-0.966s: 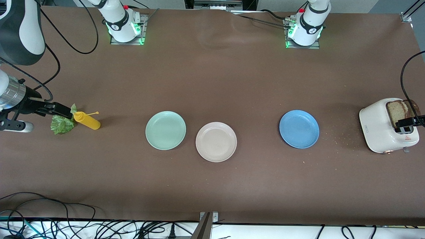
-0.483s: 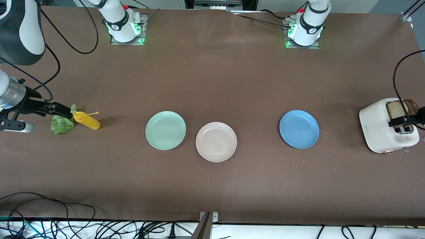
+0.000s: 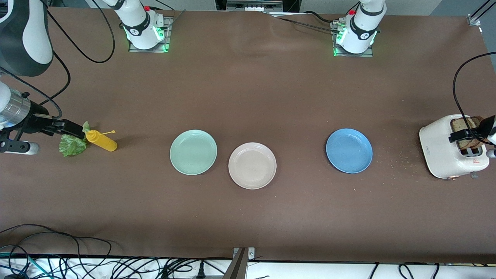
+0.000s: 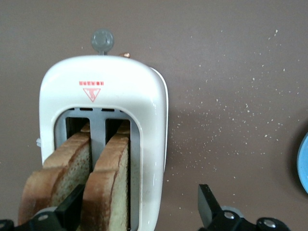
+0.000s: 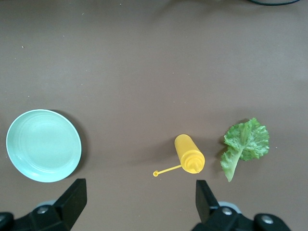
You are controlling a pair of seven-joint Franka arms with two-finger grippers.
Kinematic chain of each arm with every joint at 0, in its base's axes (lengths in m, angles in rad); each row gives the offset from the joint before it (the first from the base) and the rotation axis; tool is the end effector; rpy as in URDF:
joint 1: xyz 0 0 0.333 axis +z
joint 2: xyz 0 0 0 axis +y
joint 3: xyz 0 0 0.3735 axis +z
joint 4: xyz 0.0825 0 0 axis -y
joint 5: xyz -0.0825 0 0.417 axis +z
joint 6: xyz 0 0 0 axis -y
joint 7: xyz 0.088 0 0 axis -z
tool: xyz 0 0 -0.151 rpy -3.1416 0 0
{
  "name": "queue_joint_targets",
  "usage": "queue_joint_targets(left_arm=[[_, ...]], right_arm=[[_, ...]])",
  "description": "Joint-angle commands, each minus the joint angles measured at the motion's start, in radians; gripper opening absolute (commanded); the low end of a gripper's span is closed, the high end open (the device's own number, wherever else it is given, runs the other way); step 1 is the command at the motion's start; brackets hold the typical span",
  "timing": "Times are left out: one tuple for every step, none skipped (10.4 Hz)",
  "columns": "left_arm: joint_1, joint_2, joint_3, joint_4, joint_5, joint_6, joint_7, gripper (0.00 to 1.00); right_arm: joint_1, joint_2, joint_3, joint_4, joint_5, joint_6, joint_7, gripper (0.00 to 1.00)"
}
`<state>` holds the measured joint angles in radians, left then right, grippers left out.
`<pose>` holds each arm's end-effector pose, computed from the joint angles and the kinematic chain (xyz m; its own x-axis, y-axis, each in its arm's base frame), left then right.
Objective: Make sandwich on beige plate with both arms
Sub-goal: 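Lower the left gripper into the toaster and grasp a bread slice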
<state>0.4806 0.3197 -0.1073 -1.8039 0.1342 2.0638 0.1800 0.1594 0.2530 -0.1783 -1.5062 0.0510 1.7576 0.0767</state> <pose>0.6206 0.2610 0.3583 0.9885 0.1325 -0.0730 0.1276 -0.9895 -0.0686 0.6856 0.0063 0.5281 0.9951 -0.0992 0.0020 -0.0992 -0.9950 -0.0059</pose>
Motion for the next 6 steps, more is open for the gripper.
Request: queue_joint_targets(left_arm=[[0.045,-0.096,-0.011,-0.135,0.027,0.068,0.012,0.89],[0.047,-0.126,-0.011,-0.181,0.042,0.091,0.012,0.82],[0.058,-0.149,-0.012,-0.205,0.05,0.093,0.012,0.71],[0.058,-0.165,-0.012,-0.219,0.051,0.093,0.025,0.63],[0.061,-0.175,-0.012,-0.224,0.051,0.093,0.036,0.45],[0.061,-0.192,-0.012,-0.224,0.051,0.09,0.044,0.28]], right_arm=[[-0.004,0.0,0.005,0.001,0.02,-0.007,-0.015,1.0],[-0.006,0.0,0.005,0.001,0.02,-0.006,-0.015,1.0],[-0.005,0.0,0.005,0.003,0.02,-0.001,-0.014,1.0],[-0.004,0.0,0.005,0.001,0.018,-0.001,-0.014,1.0],[-0.003,0.0,0.005,0.001,0.018,-0.003,-0.014,1.0],[-0.006,0.0,0.005,0.004,0.02,0.002,-0.014,1.0]])
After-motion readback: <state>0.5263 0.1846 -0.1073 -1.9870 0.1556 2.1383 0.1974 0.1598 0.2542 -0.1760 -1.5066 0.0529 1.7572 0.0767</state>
